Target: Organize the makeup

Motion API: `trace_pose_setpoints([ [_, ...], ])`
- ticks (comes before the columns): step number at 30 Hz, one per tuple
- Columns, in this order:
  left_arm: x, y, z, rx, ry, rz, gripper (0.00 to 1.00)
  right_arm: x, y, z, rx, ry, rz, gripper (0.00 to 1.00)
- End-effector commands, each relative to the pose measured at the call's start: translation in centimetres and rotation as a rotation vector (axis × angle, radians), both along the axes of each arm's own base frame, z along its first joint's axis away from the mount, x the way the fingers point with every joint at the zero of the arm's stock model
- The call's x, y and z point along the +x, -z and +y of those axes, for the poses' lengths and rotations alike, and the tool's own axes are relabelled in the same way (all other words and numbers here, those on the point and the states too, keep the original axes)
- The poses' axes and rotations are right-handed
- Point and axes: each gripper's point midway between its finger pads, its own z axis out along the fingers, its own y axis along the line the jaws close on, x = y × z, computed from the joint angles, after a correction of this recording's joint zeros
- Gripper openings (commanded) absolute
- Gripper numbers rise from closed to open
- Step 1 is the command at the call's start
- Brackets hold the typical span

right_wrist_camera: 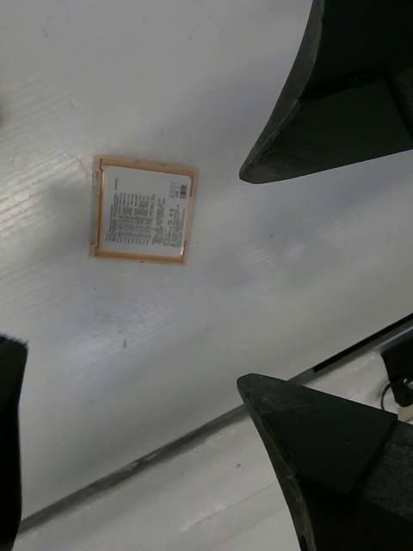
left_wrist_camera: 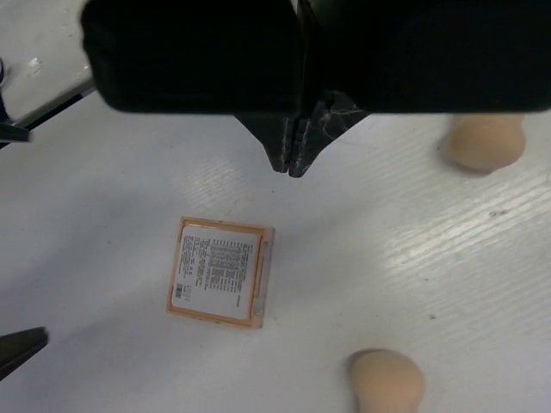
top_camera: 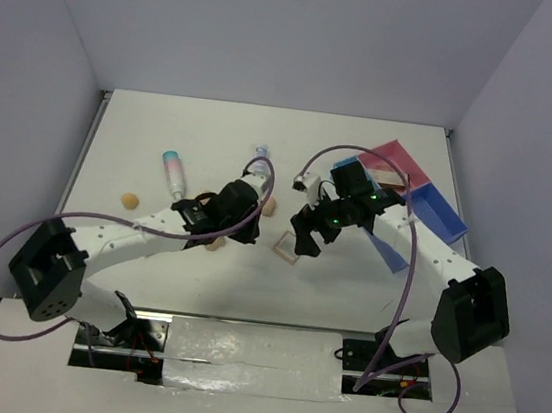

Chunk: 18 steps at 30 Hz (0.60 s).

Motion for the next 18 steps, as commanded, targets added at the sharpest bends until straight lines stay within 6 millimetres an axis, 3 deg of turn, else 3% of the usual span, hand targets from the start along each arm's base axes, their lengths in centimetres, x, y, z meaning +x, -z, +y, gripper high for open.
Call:
trace_pose_setpoints([
  [1,1.0,-3.2,2.8,-0.027,-0.135,-0.074,0.06,2.7,1.4,0.5,-0.111,0.175,-0.076,1.0],
  [2,1.1,-3.1,3.9,-0.022,-0.166,-0.074,0.09,3.0,2.1,0.8,-0.143,0.201,-0.084,1.0],
  [3,0.9,-4.0,4.9,-0.033,-0.192,-0.086,0.21,3.2,2.2,1.9,-0.157,0.214,-0.119,1.0],
  [5,0.9,-4.1,6.9,-0.032,-0.259,-0.091,0.36,3.9,3.3,2.3,-0.22,0.252,-0.136,1.0],
  [6,0.8,-5.1,7.7,-0.059,-0.282,-0.113,0.41,3.8,3.6,2.8,-0.231,0.247,-0.139,1.0],
  [8,0.5,-5.3,9.6,-0.083,-0.338,-0.125,0.49,3.3,4.5,4.1,-0.257,0.23,-0.13,1.0],
  [12,0.0,-4.4,11.9,-0.112,-0.407,-0.109,0.51,2.8,5.7,5.8,-0.288,0.207,-0.112,1.0],
  [18,-0.7,-3.8,13.3,-0.143,-0.465,-0.104,0.55,4.0,7.9,5.4,-0.397,0.22,-0.148,0.99],
])
